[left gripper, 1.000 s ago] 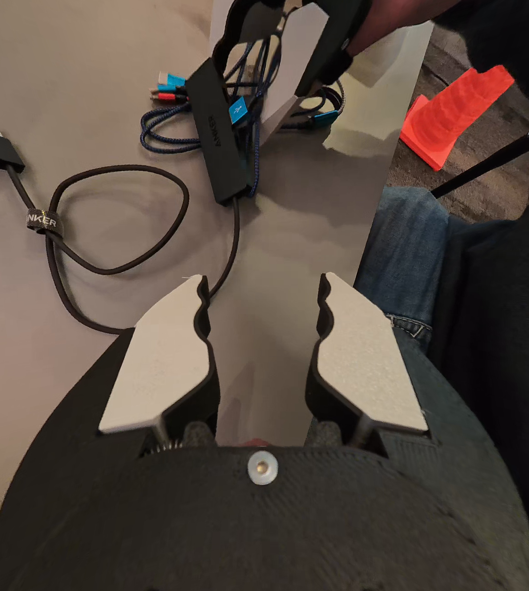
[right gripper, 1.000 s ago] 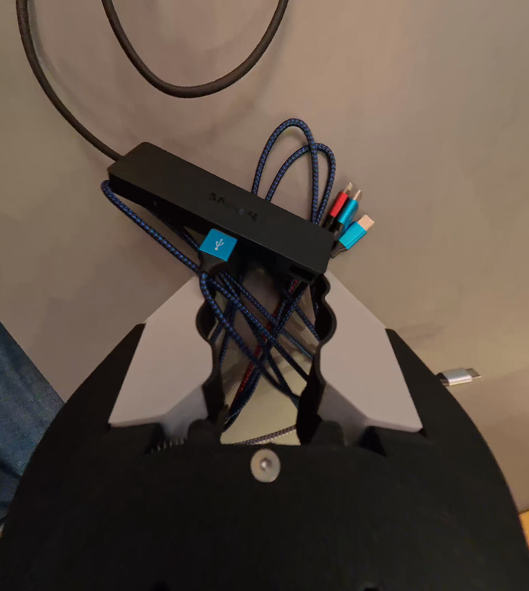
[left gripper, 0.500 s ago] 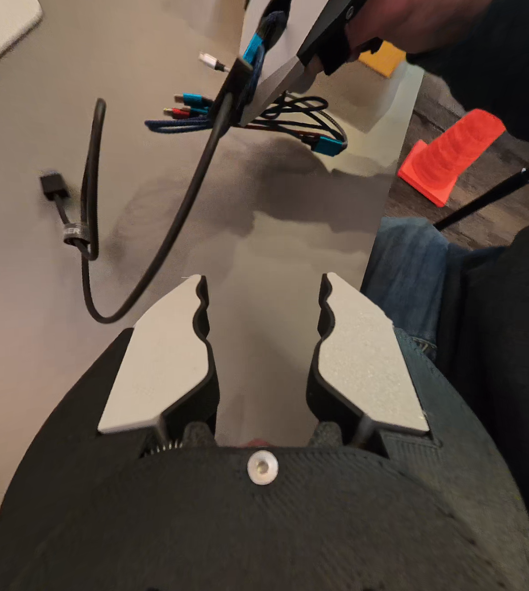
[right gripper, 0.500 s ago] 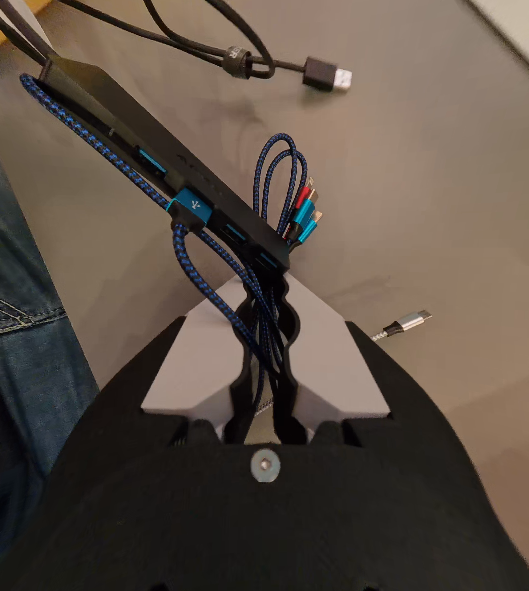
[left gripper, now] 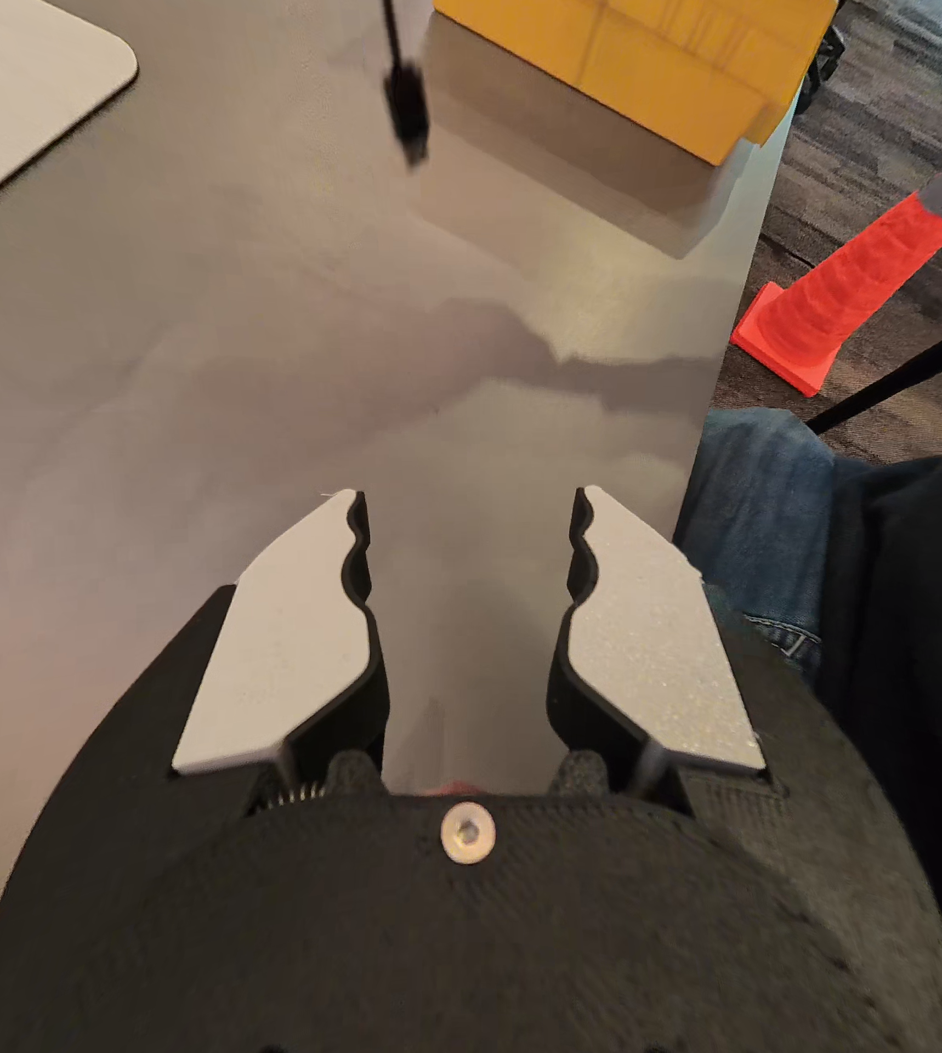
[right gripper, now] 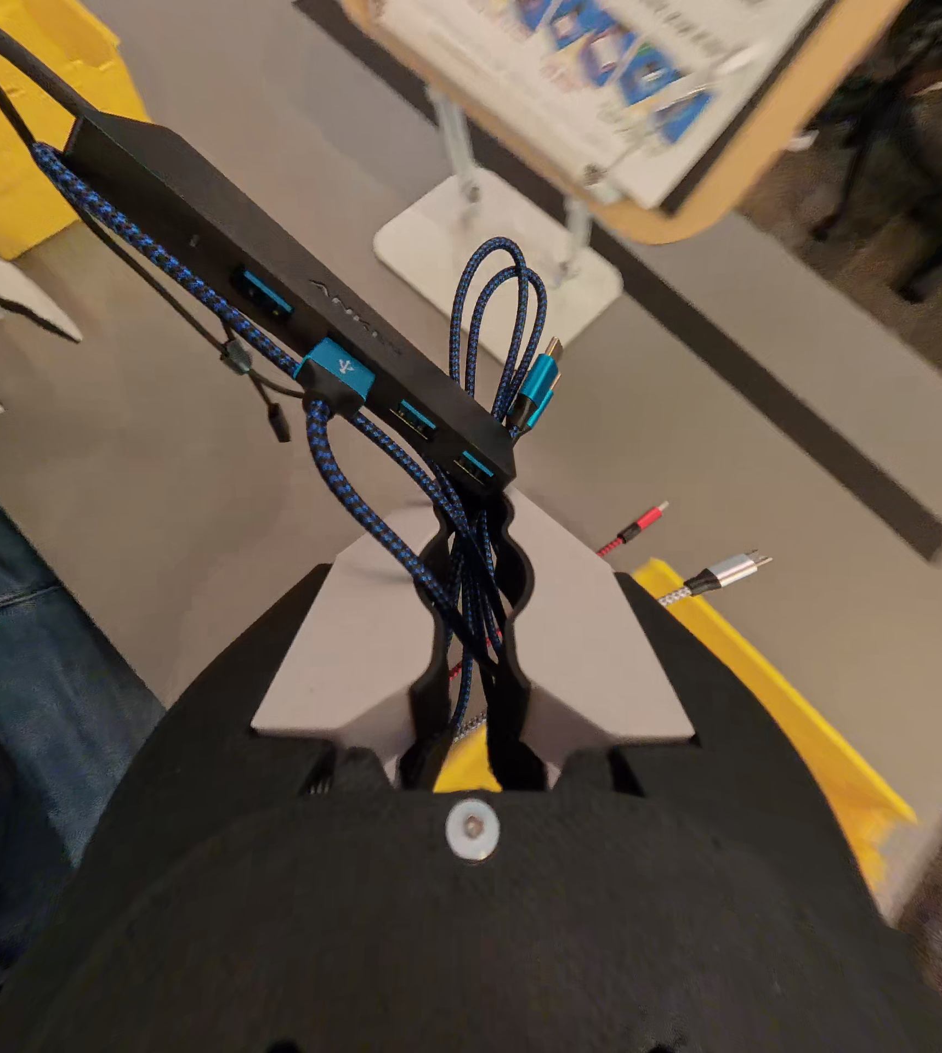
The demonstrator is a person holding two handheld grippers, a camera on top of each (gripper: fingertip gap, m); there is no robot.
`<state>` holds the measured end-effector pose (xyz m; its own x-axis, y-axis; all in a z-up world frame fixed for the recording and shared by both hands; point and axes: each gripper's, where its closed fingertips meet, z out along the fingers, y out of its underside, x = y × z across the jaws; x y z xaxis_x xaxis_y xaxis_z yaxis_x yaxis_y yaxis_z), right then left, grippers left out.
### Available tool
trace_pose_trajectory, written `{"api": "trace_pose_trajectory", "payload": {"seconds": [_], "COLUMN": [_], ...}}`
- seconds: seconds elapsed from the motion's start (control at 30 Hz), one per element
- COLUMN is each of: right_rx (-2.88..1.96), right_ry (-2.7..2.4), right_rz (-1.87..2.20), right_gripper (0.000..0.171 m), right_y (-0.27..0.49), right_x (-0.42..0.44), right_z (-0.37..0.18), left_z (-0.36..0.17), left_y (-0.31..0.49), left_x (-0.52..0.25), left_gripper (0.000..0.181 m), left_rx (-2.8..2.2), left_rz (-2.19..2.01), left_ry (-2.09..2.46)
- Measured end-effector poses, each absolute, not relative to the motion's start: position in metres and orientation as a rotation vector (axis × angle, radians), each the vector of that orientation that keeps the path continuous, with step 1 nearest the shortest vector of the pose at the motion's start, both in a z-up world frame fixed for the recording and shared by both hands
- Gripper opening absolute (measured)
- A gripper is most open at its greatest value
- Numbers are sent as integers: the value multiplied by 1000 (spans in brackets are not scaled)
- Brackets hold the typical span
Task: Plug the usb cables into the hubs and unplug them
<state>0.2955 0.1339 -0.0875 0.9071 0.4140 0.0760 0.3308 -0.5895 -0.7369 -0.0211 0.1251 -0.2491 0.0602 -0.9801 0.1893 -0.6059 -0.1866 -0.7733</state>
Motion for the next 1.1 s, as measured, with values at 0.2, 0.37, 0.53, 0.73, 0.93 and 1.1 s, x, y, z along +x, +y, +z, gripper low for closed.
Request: {"api": "trace_pose_trajectory", "payload": {"seconds": [0.2,0.37,0.53,0.73,0.93,1.1], "right_rx": [-2276,-2404,-2531,-2749,-2881,-2877], "right_ry": [-441,-427,-420,-494,-748,-896], "right_rz": [-186,-521,-696,-801,-788,-712], "right_gripper": [7,7,7,7,7,7], "right_y": [100,57,20,10,33,64], "right_x": [400,483,535,557,543,529], "right_z": [-3,22,15,-47,-128,-168], "left_z": [-259,-267,-275,-284,-281,-284], "left_y": [125,123,122,117,119,119], "left_x": [-19,-16,-12,-6,-4,-3], "left_gripper": [67,67,67,67,66,66], "left_rx": [-1868,-1887,-1912,-1928,-1912,-1916], "left_rz": [-986,-990,-996,-996,-984,-979], "left_ry": [1585,1597,1604,1629,1617,1630]}}
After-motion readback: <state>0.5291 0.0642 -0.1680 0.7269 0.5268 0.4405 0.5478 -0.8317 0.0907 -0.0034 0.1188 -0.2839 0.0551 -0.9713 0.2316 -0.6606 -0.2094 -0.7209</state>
